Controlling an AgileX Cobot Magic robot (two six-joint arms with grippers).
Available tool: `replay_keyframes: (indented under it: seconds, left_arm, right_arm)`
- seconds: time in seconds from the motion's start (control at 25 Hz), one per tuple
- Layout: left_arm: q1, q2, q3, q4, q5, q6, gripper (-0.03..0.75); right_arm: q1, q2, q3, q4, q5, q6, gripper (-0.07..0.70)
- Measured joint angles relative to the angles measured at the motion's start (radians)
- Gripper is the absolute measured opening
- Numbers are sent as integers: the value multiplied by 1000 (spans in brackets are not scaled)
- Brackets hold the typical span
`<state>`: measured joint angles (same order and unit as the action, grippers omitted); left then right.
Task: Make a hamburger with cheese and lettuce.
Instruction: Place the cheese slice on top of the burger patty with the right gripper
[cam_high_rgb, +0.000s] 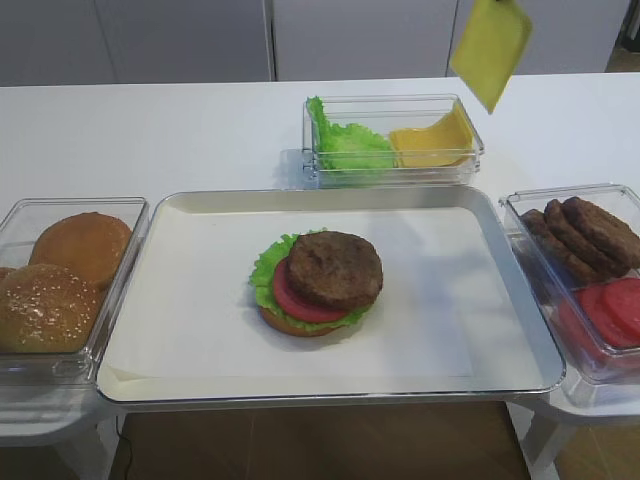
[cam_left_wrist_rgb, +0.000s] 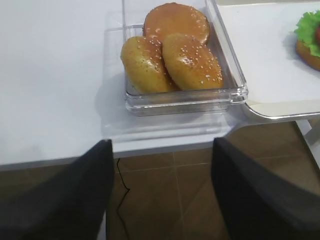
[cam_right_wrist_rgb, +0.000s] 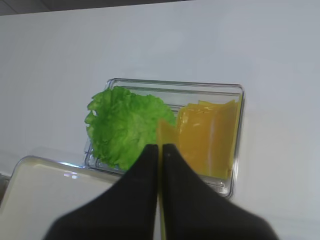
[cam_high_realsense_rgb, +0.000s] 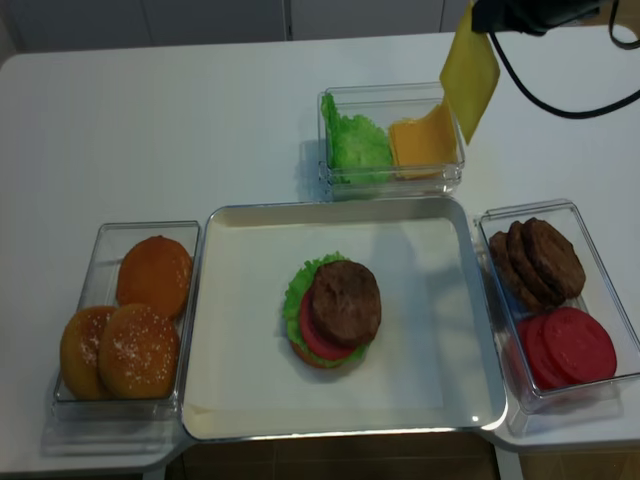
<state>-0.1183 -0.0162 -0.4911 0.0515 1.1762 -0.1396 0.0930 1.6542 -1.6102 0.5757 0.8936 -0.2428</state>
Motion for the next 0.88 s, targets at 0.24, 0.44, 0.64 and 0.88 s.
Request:
replay_keyframes:
  seconds: [0.24,0.44,0.64,0.88]
  left_arm:
    - [0,0,0,0,0,0,456]
    - [0,0,0,0,0,0,456]
    - [0,0,0,0,0,0,456]
    - [0,0,0,0,0,0,456]
  right_arm:
    - [62,-56,57,2,17,-8,3]
    - [157,-101,136,6,22,-14,3]
    - [256,-124,185,13,25,-15,3]
    - [366,-125,187,14,27,-15,3]
